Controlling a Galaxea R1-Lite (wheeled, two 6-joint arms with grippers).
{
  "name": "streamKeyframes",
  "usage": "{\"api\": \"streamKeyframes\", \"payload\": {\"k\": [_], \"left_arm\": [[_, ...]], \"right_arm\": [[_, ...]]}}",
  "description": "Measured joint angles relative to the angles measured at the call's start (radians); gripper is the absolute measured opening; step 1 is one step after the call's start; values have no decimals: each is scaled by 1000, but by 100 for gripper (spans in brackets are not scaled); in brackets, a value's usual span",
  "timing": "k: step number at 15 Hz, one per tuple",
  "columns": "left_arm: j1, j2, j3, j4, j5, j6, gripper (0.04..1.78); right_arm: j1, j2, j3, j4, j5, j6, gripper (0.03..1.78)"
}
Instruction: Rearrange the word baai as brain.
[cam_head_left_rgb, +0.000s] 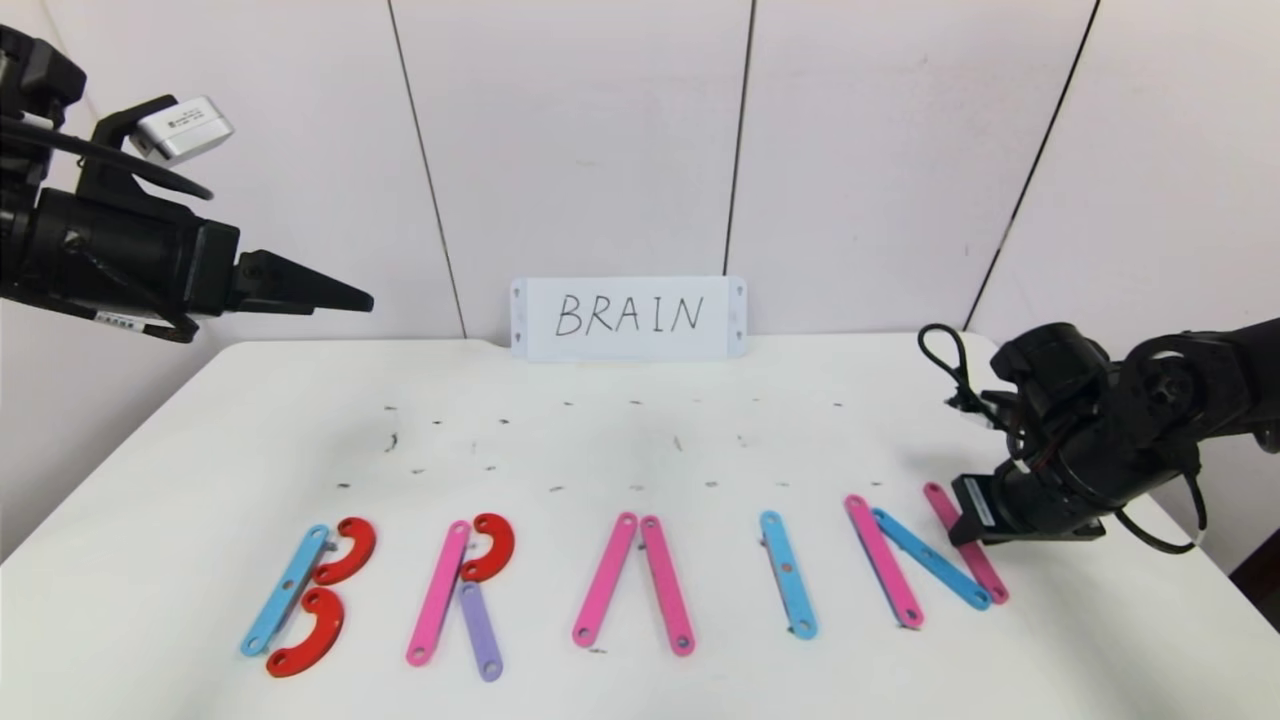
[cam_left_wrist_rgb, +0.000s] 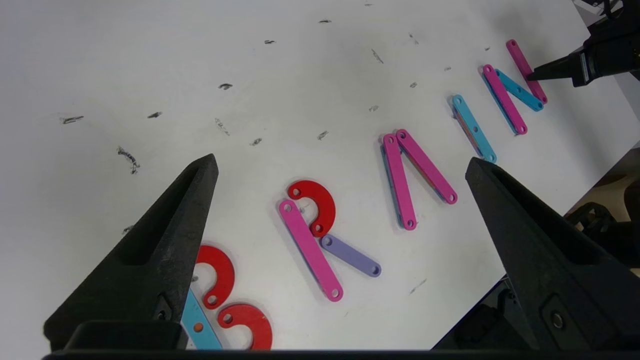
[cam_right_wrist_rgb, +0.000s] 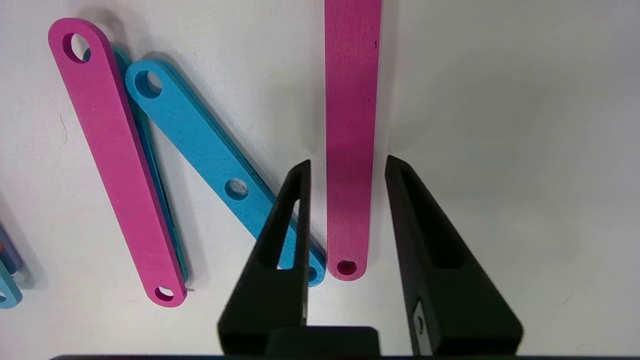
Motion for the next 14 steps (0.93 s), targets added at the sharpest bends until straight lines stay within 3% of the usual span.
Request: {"api": "streamKeyframes", "payload": {"k": [4, 7, 9, 14], "left_arm": [[-1, 0, 1, 0, 0, 0, 174], [-1, 0, 1, 0, 0, 0, 174], [-1, -1, 1, 1, 1, 0, 174], [-2, -3, 4, 1, 7, 0, 174]], "right_arm": [[1, -10, 9, -2, -1, -1, 126], [1, -15, -1, -9, -10, 1, 161], [1, -23, -16, 1, -13, -2, 172], [4, -61, -58, 1, -3, -1, 174]]}}
